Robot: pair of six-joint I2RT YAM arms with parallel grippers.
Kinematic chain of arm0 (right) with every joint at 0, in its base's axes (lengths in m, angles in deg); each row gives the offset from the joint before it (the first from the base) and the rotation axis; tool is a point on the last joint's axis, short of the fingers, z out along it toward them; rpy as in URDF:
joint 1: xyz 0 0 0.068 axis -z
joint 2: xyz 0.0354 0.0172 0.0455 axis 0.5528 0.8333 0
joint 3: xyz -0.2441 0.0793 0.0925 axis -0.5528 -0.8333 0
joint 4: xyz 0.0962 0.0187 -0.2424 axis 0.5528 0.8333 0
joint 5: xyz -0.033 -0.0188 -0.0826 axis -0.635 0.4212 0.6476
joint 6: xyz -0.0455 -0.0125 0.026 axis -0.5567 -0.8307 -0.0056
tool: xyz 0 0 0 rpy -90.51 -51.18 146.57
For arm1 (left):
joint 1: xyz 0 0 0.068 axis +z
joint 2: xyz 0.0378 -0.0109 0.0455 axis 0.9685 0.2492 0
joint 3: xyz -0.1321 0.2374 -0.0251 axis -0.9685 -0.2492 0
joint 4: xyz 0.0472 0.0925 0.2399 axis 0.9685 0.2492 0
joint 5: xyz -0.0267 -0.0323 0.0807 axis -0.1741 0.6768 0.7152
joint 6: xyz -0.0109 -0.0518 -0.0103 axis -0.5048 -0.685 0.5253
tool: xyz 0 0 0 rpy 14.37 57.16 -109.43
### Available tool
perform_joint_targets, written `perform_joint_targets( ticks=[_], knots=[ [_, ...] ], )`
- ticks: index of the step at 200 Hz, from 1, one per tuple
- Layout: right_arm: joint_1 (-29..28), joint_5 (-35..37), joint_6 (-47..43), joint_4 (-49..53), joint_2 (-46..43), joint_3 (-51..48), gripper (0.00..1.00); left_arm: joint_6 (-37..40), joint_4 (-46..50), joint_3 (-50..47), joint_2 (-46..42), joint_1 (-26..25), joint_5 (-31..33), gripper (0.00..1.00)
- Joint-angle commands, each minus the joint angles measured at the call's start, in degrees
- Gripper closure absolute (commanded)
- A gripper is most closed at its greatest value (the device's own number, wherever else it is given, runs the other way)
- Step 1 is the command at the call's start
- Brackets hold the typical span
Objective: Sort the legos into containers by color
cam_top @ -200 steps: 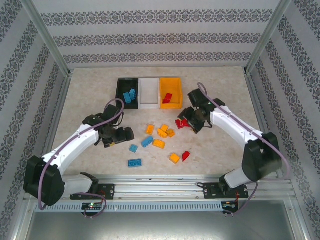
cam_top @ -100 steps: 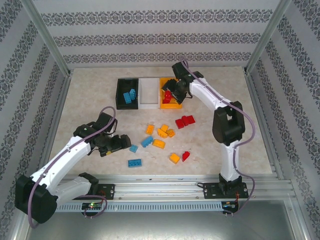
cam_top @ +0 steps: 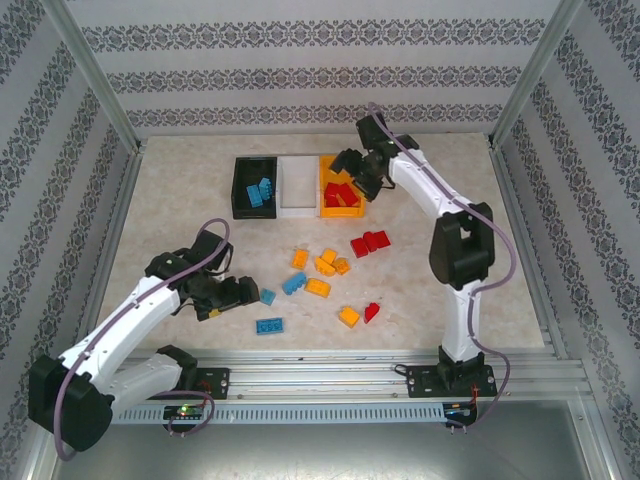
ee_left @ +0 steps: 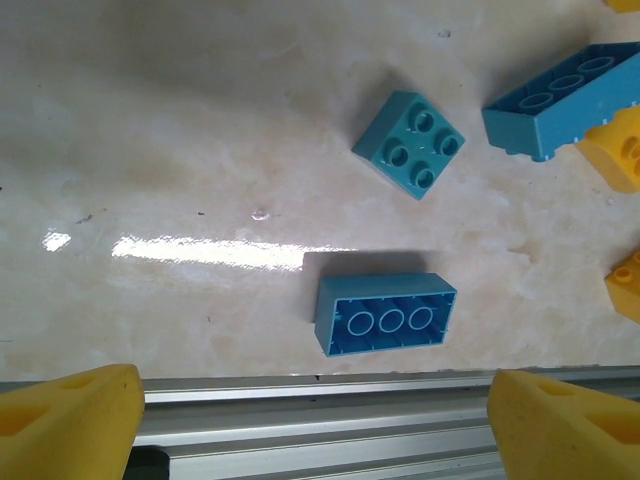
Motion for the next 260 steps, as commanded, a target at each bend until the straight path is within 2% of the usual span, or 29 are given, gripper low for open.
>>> perform_joint_targets(
  ticks=[1, 49, 93, 149, 193, 260],
  knots=[
    [-0.1, -3.0, -3.3, -3.0, -10.3, -10.2, 0.14, 1.4, 0.1, 1.4, 1.9, -0.4, 0.1, 0.11],
    [-3.3, -4.3, -9.0, -4.4, -26.7, -35.6, 0.15, 1.4, -5.4, 0.3, 6.8, -1.3, 0.4, 0.13],
    [-7.9, -4.7, -5.6, -8.5, -38.4, -51.3, 0.16, 7.7, -8.5, 4.2, 15.5, -2.6, 1.5, 0.16],
    [-8.1, -2.0, -5.4, -5.8, -47.0, -56.7, 0.17, 14.8, -10.3, 11.1, 28.7, -5.0, 3.7, 0.19],
    [-5.3, -4.1, -5.9, -5.1, -49.2, -58.3, 0.17, 15.2, -12.7, 10.3, 30.5, -5.5, 3.9, 0.20],
    [-2.0, -7.3, -8.2, -5.3, -47.7, -59.1, 0.17, 17.1, -14.6, 8.4, 32.3, -7.6, 6.1, 0.21]
  ],
)
